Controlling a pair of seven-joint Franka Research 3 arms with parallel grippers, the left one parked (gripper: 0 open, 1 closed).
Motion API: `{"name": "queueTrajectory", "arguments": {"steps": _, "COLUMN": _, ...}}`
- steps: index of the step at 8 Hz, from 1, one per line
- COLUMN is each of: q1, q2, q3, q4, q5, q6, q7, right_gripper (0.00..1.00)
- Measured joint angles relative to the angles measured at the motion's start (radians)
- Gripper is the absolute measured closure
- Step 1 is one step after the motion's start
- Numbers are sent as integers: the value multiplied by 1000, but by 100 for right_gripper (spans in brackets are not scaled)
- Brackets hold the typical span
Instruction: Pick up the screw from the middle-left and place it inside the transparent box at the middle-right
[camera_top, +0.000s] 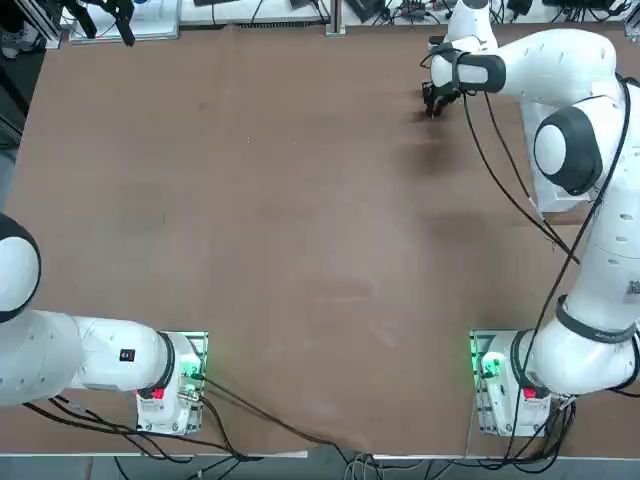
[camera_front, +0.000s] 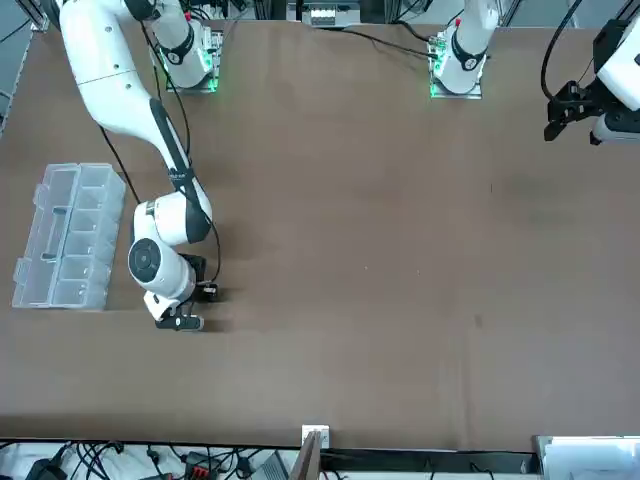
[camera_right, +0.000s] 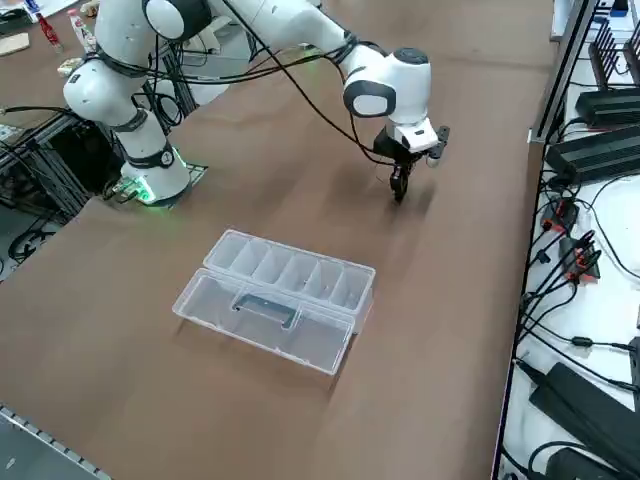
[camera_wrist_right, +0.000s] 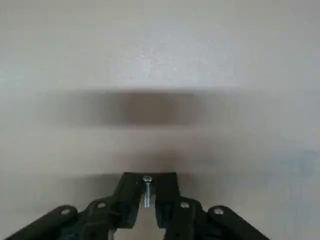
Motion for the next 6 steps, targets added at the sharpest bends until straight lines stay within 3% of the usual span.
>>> {"name": "queueTrajectory", "arguments": {"steps": 2, "q1": 1, "q2": 0, "q3": 0, "q4": 0, "q5": 0, "q6": 0, "q7": 0, "right_gripper": 89}}
{"name": "queueTrajectory", "arguments": {"steps": 6, "q1": 8, "q2": 0, "q3": -1, "q4": 0, "q5": 0, "q6": 1, "q7": 0, "right_gripper": 93}}
